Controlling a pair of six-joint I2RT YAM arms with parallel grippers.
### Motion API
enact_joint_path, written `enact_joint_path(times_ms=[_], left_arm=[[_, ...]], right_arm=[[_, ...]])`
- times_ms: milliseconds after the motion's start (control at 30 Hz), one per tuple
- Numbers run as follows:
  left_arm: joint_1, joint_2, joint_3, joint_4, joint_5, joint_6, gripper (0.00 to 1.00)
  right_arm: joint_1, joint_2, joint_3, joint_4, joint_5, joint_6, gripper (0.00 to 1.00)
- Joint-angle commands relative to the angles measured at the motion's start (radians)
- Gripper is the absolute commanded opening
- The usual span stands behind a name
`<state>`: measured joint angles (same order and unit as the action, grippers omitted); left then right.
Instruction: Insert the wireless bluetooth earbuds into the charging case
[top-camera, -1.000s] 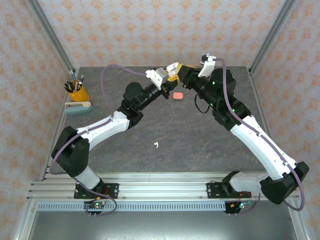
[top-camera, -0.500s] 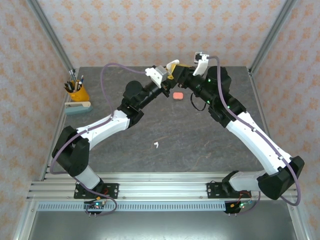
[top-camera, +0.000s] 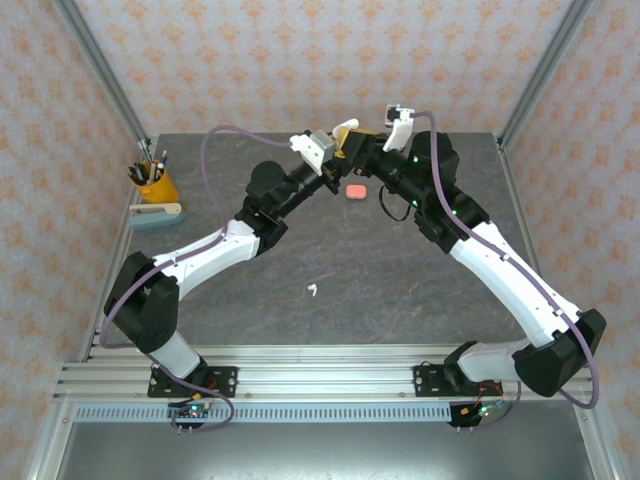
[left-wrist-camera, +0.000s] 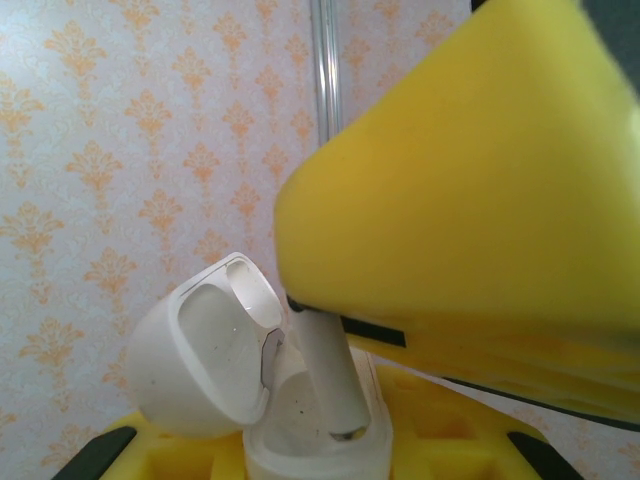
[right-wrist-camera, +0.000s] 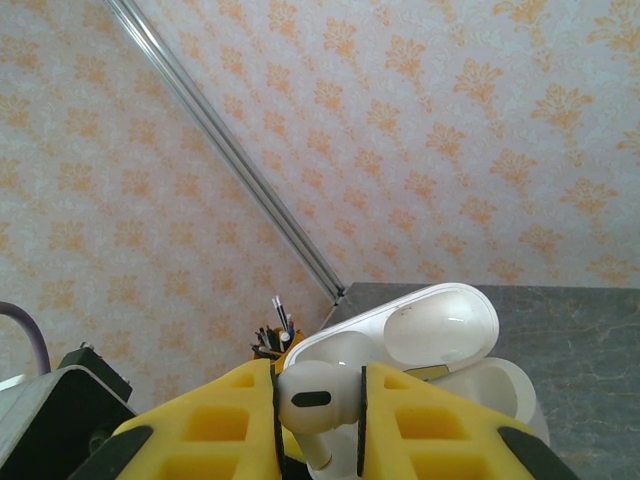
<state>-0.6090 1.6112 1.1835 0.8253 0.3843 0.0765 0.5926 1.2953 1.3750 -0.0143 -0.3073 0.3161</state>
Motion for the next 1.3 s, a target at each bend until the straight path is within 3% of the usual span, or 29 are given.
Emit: enact_joint_path(times_ms=[0, 533, 1267], left_arm=[[-0.006, 0.006, 0.038, 0.02, 0.007, -0.01, 0.0], [-0.011, 0.0, 0.033, 0.018, 0.015, -0.016, 0.0], [-0.014, 0.019, 0.057, 0.003, 0.001, -0.015, 0.0]], right_arm=[[-0.003, 0.006, 0.033, 0.026, 0.006, -0.02, 0.21], [-0.002, 0.012, 0.011, 0.049, 0.074, -0.032, 0.2], [0.001, 0.024, -0.023, 0.066, -0.025, -0.011, 0.17]])
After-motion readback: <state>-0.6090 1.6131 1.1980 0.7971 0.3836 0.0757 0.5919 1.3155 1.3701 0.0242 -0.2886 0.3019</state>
